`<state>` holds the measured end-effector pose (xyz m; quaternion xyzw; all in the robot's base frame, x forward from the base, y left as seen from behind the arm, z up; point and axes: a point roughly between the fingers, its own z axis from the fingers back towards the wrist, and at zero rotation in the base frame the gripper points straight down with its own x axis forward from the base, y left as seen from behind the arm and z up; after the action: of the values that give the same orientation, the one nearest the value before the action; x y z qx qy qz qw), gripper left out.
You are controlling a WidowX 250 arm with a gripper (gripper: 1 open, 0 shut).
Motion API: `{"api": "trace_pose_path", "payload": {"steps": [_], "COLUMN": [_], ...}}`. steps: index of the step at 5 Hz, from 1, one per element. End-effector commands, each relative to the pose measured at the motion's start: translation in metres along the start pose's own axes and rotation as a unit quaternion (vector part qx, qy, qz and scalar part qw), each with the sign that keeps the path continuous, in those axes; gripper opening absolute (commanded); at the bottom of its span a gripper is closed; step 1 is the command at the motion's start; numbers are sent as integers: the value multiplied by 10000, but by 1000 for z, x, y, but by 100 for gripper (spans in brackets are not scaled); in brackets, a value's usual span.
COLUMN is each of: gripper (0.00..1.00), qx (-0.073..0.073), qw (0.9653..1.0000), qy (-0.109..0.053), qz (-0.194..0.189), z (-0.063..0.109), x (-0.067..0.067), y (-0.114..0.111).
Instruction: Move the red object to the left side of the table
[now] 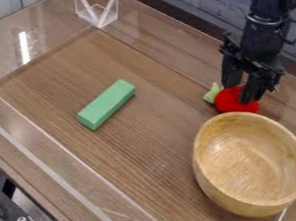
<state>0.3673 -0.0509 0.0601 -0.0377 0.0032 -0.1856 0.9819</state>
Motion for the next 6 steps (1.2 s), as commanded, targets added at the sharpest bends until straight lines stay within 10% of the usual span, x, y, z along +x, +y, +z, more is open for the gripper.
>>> {"api": "trace_pose_path", "payload": {"steps": [1, 3, 4, 6], "gripper": [0, 0, 100, 100], "qx": [98, 454, 353, 172], "qw": [9991, 9958, 9971, 9990], "qy": [-272, -754, -641, -383], "qz": [305, 261, 207, 143], "z": [16, 79, 59, 22], "x": [1, -7, -3, -1], "y": [7, 6, -1, -8]}}
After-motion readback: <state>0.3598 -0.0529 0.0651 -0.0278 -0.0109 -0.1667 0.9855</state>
